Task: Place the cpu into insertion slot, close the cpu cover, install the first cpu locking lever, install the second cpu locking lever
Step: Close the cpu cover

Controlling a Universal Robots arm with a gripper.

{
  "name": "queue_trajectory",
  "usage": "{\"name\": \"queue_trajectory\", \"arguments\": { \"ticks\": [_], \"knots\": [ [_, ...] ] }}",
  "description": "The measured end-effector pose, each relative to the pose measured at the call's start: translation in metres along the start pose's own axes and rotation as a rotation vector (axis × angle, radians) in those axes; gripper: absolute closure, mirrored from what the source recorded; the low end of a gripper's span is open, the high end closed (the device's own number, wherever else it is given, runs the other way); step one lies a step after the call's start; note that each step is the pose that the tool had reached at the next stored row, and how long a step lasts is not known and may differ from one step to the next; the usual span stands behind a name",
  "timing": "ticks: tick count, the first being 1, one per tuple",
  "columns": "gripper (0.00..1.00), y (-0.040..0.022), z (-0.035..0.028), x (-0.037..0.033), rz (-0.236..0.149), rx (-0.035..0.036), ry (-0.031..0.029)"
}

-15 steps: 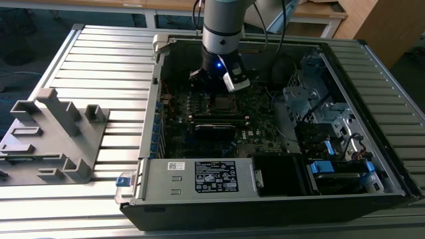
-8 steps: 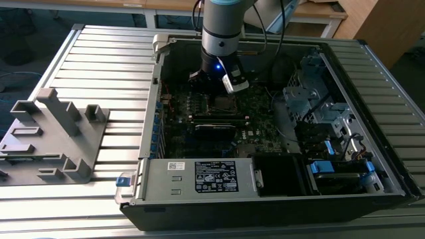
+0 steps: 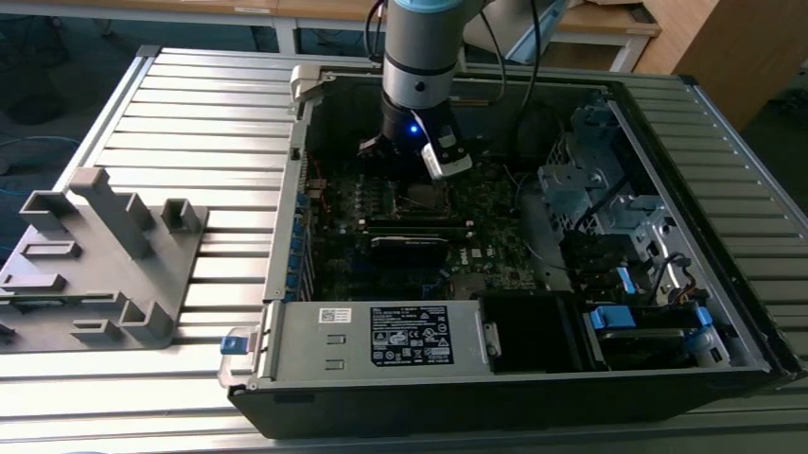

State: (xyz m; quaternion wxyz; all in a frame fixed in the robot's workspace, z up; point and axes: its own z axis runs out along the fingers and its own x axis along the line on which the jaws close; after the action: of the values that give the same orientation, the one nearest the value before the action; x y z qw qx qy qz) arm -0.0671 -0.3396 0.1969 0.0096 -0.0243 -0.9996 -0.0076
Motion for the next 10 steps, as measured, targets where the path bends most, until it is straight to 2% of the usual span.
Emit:
{"name": "queue_trajectory", "arguments": {
  "ticks": [10],
  "knots": [
    [0.89, 0.0002, 0.0007, -0.0001, 0.000, -0.0010, -0.0006]
  ]
}}
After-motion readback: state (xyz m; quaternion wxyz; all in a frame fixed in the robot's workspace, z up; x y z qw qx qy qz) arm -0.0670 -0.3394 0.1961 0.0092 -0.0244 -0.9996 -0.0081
